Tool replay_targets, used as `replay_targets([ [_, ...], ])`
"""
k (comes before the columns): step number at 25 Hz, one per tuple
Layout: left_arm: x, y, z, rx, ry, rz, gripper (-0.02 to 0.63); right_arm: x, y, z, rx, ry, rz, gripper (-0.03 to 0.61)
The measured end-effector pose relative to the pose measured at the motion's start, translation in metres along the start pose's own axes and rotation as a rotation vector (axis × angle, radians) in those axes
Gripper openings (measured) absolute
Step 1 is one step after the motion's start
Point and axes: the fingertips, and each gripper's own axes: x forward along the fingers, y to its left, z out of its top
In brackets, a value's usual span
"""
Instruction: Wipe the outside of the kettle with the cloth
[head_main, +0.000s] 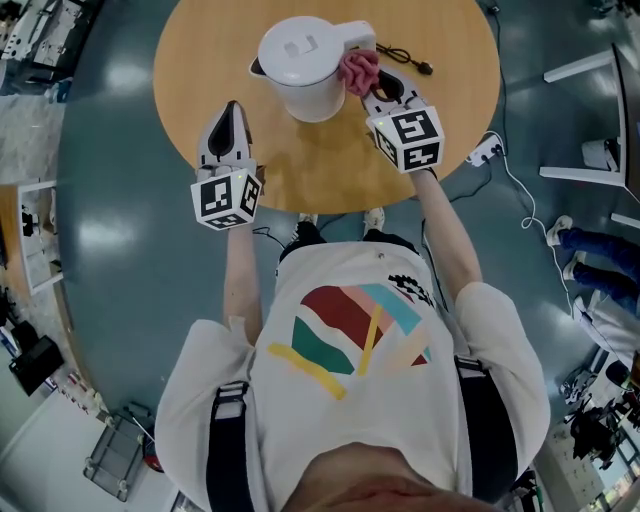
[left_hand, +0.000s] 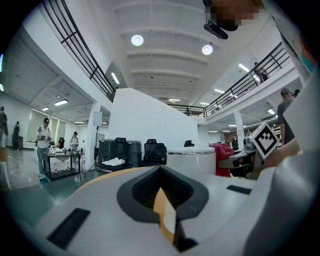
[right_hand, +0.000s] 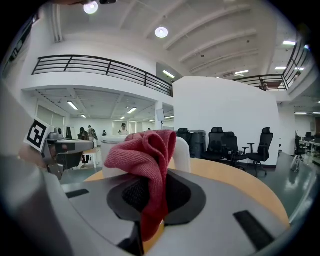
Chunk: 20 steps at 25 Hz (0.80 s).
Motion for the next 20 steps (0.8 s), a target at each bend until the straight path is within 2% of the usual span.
replay_targets([
  [14, 0.003, -0.010, -0.008, -0.001, 0.027, -0.037, 0.043, 0.010, -0.027, 0.003, 0.089, -0.029, -0.052, 0.048],
  [20, -0.004, -0.007, -0.016, -0.025, 0.048, -0.047, 0.043, -0.018, -0.016, -0.006, 0.194, -0.079, -0.113, 0.048],
])
